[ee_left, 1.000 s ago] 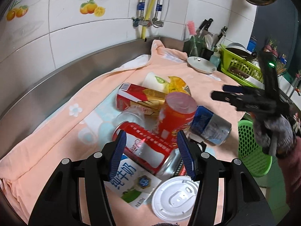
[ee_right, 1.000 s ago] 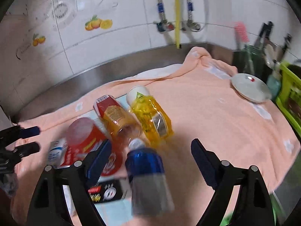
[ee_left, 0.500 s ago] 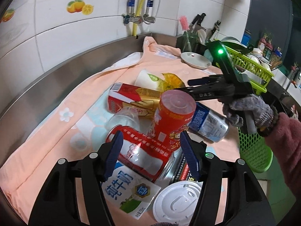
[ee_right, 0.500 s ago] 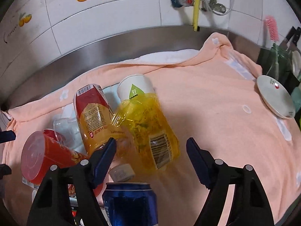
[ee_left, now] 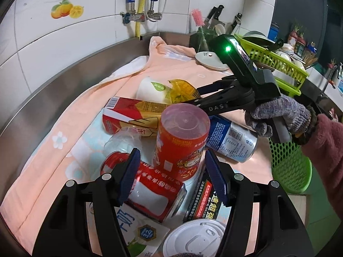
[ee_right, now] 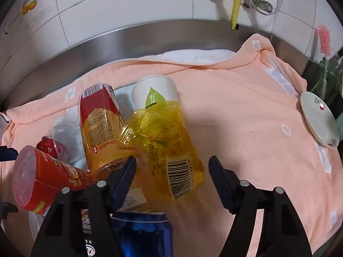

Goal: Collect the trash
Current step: 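Grasp the yellow plastic wrapper with the right gripper and lift it, then carry the yellow wrapper to the basket with the right gripper while the left gripper grasps the red cup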

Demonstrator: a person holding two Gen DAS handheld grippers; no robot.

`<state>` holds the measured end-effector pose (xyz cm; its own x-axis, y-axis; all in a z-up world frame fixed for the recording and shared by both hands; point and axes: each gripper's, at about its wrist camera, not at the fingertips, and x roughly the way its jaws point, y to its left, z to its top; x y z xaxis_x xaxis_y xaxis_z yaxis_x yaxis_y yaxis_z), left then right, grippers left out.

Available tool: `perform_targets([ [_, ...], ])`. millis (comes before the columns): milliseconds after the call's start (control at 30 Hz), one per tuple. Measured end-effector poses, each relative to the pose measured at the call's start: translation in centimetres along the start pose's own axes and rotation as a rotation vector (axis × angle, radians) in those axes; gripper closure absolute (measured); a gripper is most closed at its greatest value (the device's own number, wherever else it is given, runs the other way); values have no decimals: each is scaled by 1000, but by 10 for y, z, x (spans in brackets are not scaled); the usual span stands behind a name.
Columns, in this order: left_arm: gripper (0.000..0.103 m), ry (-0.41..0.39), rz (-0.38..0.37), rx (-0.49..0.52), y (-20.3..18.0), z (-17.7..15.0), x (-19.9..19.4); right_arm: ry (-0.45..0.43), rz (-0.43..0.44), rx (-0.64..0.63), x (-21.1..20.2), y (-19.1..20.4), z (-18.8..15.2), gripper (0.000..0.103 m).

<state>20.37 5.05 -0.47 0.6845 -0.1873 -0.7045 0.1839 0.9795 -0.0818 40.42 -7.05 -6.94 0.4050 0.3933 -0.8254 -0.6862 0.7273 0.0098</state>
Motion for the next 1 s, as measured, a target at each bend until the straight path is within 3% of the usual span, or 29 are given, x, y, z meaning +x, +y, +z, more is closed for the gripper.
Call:
perform_targets([
  [267, 37, 27, 7, 12, -6, 7, 21, 11, 23, 9, 7, -1, -2, 60],
  [733, 36, 68, -12, 12, -7, 13, 52, -89, 62, 122, -27, -11, -20, 66],
  [1000, 38, 44, -6, 20, -11, 13, 57, -154, 72, 183, -56, -16, -37, 66],
])
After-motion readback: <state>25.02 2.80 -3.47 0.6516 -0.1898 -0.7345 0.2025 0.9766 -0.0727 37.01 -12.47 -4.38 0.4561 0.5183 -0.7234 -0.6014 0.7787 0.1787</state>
